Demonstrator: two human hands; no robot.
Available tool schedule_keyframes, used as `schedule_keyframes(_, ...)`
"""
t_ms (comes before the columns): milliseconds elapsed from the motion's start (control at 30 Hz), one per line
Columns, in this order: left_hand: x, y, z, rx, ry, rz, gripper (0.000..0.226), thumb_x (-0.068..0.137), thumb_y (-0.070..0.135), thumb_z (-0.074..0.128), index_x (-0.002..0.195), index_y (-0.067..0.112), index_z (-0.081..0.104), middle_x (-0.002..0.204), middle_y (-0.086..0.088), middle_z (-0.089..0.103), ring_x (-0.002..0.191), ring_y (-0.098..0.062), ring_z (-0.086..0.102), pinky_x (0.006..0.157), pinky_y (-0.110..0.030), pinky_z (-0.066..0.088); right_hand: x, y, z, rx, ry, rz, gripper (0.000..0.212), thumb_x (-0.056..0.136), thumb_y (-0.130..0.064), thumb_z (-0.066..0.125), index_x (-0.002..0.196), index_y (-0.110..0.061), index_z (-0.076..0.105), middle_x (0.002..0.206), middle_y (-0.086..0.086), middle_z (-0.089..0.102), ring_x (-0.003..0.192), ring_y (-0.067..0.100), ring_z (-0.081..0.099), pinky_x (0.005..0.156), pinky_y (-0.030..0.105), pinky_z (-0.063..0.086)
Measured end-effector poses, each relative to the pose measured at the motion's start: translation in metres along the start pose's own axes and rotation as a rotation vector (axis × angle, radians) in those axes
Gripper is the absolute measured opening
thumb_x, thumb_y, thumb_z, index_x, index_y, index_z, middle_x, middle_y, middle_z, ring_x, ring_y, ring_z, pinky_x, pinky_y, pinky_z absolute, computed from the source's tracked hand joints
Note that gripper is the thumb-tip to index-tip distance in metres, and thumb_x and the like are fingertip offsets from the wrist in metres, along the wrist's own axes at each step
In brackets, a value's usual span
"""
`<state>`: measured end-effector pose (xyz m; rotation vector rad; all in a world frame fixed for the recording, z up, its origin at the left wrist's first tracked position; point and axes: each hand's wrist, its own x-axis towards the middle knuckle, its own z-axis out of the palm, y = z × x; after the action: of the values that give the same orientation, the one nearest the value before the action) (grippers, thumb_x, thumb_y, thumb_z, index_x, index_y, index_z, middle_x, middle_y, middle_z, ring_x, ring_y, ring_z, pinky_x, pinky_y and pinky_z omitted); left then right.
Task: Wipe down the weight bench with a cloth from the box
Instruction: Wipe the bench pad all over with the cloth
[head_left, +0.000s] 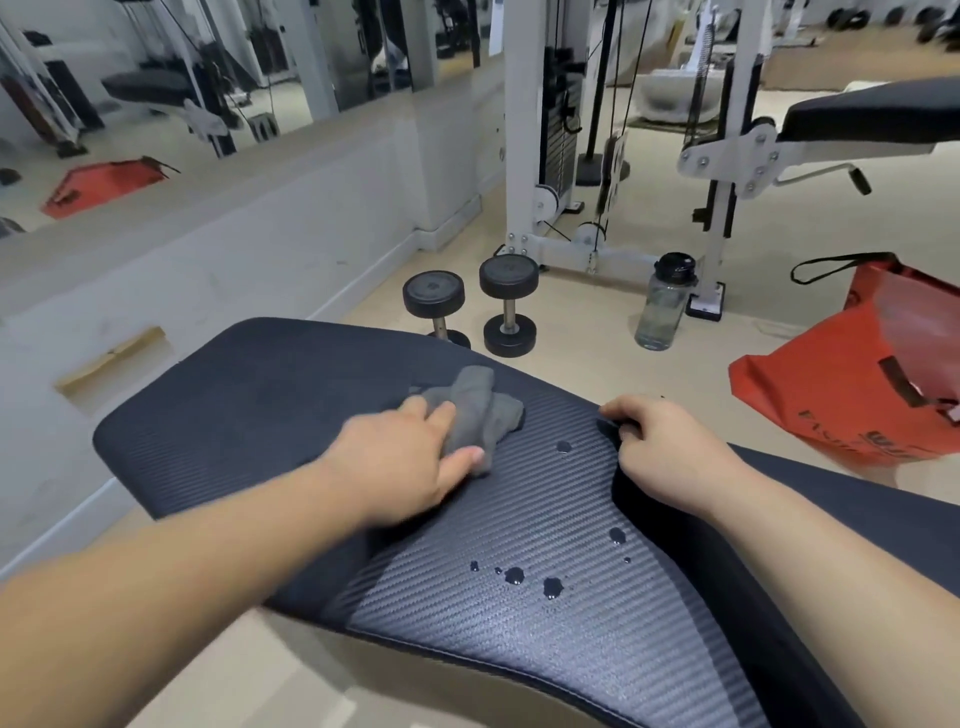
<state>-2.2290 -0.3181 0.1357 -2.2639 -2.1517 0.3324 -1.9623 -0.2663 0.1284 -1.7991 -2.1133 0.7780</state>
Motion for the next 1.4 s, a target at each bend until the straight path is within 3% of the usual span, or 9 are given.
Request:
schedule_keyframes(167, 0.024, 0.001, -0.005, -0.113, -0.028, -0.349, 0.078, 0.099, 0.068, 0.025, 0.144, 0.008, 0.044, 0.141, -0.02, 0.05, 0.124, -0.039, 0.056, 0.097, -0.047, 0.047, 0.0, 0.001, 0.004, -0.021, -0.025, -0.028, 0.044, 0.095, -0.007, 0.045, 0.135, -0.017, 0.061, 0.139, 0.004, 0.063, 0.13, 0.027, 0.056, 0.109, 0.041, 0.045)
schedule_keyframes(367, -0.026, 0.021, -0.003, -0.072, -0.051, 0.035, 0.077, 0.095, 0.074, 0.026, 0.15, 0.02, 0.034, 0.145, -0.011, 0.048, 0.126, -0.034, 0.056, 0.096, -0.044, 0.048, 0.002, 0.006, 0.01, -0.058, -0.006, -0.05, 0.041, 0.096, -0.015, 0.047, 0.132, -0.024, 0.065, 0.135, -0.003, 0.059, 0.131, 0.024, 0.05, 0.109, 0.037, 0.043)
schedule_keyframes(433, -0.01, -0.004, -0.009, 0.02, -0.088, 0.012, 0.077, 0.092, 0.078, 0.023, 0.147, 0.026, 0.039, 0.146, -0.009, 0.048, 0.129, -0.032, 0.053, 0.101, -0.046, 0.049, 0.001, 0.007, 0.01, -0.071, -0.009, -0.053, 0.043, 0.096, -0.015, 0.046, 0.133, -0.024, 0.064, 0.135, -0.006, 0.057, 0.132, 0.023, 0.048, 0.109, 0.037, 0.042)
schedule_keyframes(567, 0.011, -0.004, -0.004, 0.098, -0.039, -0.285, 0.078, 0.092, 0.077, 0.021, 0.135, 0.022, 0.056, 0.138, -0.011, 0.044, 0.133, -0.034, 0.037, 0.109, -0.051, 0.036, 0.0, 0.009, 0.005, -0.063, -0.042, -0.056, 0.051, 0.092, -0.009, 0.044, 0.138, -0.024, 0.063, 0.14, -0.009, 0.054, 0.136, 0.02, 0.046, 0.113, 0.037, 0.04)
schedule_keyframes(733, -0.027, 0.033, -0.008, 0.135, 0.121, -0.034, 0.084, 0.092, 0.074, 0.022, 0.133, 0.016, 0.065, 0.15, -0.007, 0.042, 0.147, -0.036, 0.023, 0.123, -0.054, 0.013, 0.002, 0.013, 0.007, -0.072, -0.041, -0.084, 0.051, 0.092, -0.01, 0.044, 0.138, -0.024, 0.063, 0.142, -0.01, 0.054, 0.135, 0.02, 0.046, 0.113, 0.037, 0.04)
schedule_keyframes(867, -0.031, 0.02, -0.012, -0.036, -0.048, 0.112, 0.072, 0.099, 0.06, 0.034, 0.142, 0.006, 0.053, 0.159, -0.007, 0.03, 0.142, -0.028, 0.036, 0.121, -0.041, 0.029, 0.004, 0.013, 0.007, -0.09, -0.032, -0.085, 0.049, 0.093, -0.011, 0.044, 0.135, -0.027, 0.064, 0.139, -0.012, 0.055, 0.133, 0.019, 0.046, 0.11, 0.038, 0.041)
schedule_keyframes(1067, 0.015, -0.003, -0.009, -0.175, -0.042, -0.25, 0.066, 0.1, 0.054, 0.043, 0.143, 0.004, 0.051, 0.159, -0.014, 0.029, 0.136, -0.037, 0.04, 0.112, -0.045, 0.038, 0.003, 0.013, 0.008, -0.099, -0.026, -0.088, 0.05, 0.093, -0.01, 0.044, 0.136, -0.025, 0.064, 0.14, -0.009, 0.055, 0.133, 0.021, 0.048, 0.11, 0.036, 0.041)
schedule_keyframes(1300, -0.039, 0.005, 0.001, -0.107, 0.047, 0.096, 0.059, 0.095, 0.057, 0.04, 0.135, 0.017, 0.056, 0.157, -0.001, 0.034, 0.134, -0.026, 0.04, 0.109, -0.044, 0.044, 0.002, 0.011, 0.008, -0.098, -0.034, -0.098, 0.044, 0.094, -0.011, 0.045, 0.13, -0.024, 0.067, 0.138, -0.005, 0.056, 0.133, 0.024, 0.049, 0.109, 0.037, 0.042)
schedule_keyframes(1400, -0.016, -0.027, 0.001, -0.115, 0.013, -0.18, 0.056, 0.098, 0.053, 0.043, 0.134, 0.014, 0.059, 0.153, -0.005, 0.037, 0.132, -0.03, 0.04, 0.106, -0.048, 0.046, 0.001, 0.007, 0.009, -0.101, -0.038, -0.091, 0.039, 0.094, -0.012, 0.045, 0.122, -0.021, 0.07, 0.136, -0.002, 0.056, 0.13, 0.025, 0.05, 0.108, 0.042, 0.044)
